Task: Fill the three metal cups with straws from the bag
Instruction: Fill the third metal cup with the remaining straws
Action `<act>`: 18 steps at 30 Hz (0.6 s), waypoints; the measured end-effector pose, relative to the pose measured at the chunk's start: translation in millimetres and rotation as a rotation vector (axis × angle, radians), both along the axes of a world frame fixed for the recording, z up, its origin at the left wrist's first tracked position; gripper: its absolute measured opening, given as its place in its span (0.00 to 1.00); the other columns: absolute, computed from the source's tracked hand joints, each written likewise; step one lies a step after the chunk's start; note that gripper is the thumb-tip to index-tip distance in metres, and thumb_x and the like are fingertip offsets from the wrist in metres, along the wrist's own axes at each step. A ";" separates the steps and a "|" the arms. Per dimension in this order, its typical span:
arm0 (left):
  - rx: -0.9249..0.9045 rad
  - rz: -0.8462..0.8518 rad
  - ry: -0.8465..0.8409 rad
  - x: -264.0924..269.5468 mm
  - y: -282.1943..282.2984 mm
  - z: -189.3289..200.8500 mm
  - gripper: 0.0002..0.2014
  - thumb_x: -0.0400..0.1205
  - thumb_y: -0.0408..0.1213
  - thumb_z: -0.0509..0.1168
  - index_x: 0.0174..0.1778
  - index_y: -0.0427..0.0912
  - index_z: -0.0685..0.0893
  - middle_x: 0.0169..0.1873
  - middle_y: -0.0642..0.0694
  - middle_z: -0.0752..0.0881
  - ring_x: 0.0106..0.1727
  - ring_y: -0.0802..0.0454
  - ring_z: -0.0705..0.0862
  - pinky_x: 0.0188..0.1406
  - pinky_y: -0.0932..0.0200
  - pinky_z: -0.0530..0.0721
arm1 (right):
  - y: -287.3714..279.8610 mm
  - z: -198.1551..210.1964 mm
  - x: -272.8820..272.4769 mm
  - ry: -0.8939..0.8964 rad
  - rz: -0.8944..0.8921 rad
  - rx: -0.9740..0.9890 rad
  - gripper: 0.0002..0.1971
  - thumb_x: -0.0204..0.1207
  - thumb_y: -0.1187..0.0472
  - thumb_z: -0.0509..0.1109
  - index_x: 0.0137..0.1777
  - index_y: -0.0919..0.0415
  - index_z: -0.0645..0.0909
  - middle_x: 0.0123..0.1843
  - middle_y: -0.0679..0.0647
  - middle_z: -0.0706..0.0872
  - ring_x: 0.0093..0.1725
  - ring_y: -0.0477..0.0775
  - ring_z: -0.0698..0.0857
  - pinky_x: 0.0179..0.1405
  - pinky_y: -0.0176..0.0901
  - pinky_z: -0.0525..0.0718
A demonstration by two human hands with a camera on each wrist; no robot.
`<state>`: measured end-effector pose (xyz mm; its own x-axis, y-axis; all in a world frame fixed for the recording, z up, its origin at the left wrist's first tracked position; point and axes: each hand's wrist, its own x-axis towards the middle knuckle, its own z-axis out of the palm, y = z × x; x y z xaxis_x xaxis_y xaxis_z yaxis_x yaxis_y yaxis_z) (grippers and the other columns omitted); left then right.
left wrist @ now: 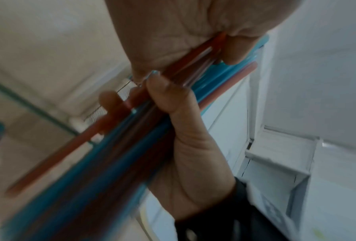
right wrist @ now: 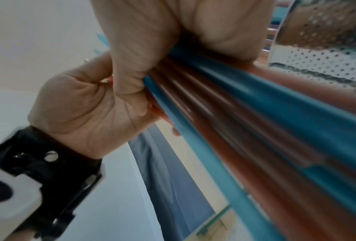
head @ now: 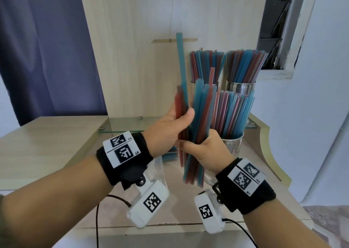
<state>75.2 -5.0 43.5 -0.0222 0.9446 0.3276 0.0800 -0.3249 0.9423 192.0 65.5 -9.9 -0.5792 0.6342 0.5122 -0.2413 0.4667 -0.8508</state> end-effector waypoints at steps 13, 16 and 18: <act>0.645 0.466 1.048 12.4 9.6 80.7 0.27 0.87 0.47 0.55 0.81 0.39 0.63 0.76 0.46 0.71 0.72 0.62 0.68 0.70 0.65 0.68 | 11.0 -12.7 22.2 -0.155 0.023 -0.114 0.09 0.74 0.69 0.75 0.49 0.55 0.86 0.36 0.51 0.90 0.42 0.52 0.90 0.49 0.44 0.89; 0.514 0.300 1.087 18.7 17.5 49.9 0.25 0.88 0.46 0.49 0.80 0.39 0.65 0.74 0.47 0.76 0.72 0.61 0.72 0.71 0.64 0.71 | 12.7 -14.7 27.0 -0.119 0.006 -0.151 0.07 0.73 0.71 0.75 0.43 0.58 0.86 0.37 0.55 0.90 0.41 0.56 0.90 0.50 0.49 0.89; 0.525 0.240 0.910 16.0 17.3 38.2 0.26 0.88 0.45 0.46 0.82 0.40 0.61 0.76 0.48 0.73 0.76 0.62 0.69 0.74 0.66 0.67 | 13.7 -15.9 33.5 -0.147 0.006 -0.141 0.07 0.73 0.69 0.76 0.39 0.55 0.87 0.37 0.57 0.91 0.42 0.57 0.91 0.49 0.47 0.88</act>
